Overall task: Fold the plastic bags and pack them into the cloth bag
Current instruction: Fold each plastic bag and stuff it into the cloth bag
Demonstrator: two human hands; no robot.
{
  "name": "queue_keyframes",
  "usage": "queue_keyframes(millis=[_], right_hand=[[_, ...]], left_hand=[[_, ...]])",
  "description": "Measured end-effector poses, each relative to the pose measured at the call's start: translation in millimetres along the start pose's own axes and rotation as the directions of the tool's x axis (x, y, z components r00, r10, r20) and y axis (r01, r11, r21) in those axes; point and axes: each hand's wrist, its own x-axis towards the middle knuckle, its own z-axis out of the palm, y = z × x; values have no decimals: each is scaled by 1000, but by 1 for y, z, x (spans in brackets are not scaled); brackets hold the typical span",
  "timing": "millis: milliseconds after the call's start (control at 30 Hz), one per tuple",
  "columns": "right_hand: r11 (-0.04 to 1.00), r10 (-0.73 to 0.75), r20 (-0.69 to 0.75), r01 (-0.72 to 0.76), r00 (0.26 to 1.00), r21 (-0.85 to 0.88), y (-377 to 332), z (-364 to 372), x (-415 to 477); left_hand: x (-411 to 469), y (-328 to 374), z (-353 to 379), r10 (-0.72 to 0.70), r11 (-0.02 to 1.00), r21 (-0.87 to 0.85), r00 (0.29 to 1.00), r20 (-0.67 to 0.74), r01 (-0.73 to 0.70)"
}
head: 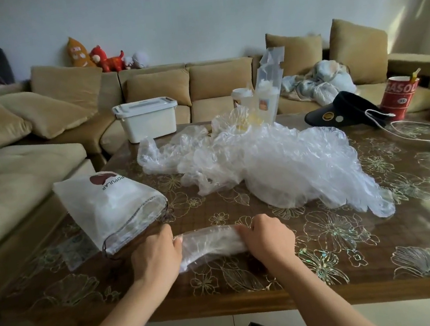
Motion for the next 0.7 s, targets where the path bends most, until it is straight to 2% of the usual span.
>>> queue_keyframes(millis=[67,167,233,300,333,400,500,567,633,700], right_hand=[[999,42,-11,-42,999,12,-2,2,4],[999,28,-22,-27,999,28,-3,2,7],[998,-44,-75,47,996,33,3,1,4],[989,-129,-179,139,975,42,14,5,-3],[982,-168,-257,185,952,42,20,7,-9],[951,-251,-407,302,878,65,24,13,-19],[836,-451,-533,548,716,29,7,23,-31],[714,-632,-451,700,630,-23,-11,35,-35],[667,-733,-234,743,639,-62,-22,48,-38],[666,-742,-29,732,670,-143,-27,51,-36]], left_hand=[[5,0,-2,8,1000,-2,1000,1,-8],[13,-6,-6,5,964,-265,999,41,6],[18,-10,-14,-37,848,-519,988,151,111],[19,-13,-23,-94,734,-642,969,229,223],[19,-14,-26,-107,727,-646,968,229,233],[14,-16,-25,-110,794,-576,978,175,193],[-2,-15,-14,-118,870,-470,988,103,153],[-12,-14,-10,-114,895,-430,992,48,124],[-20,-15,-14,-118,881,-461,993,1,106],[-26,-19,-21,-97,854,-508,993,60,114]])
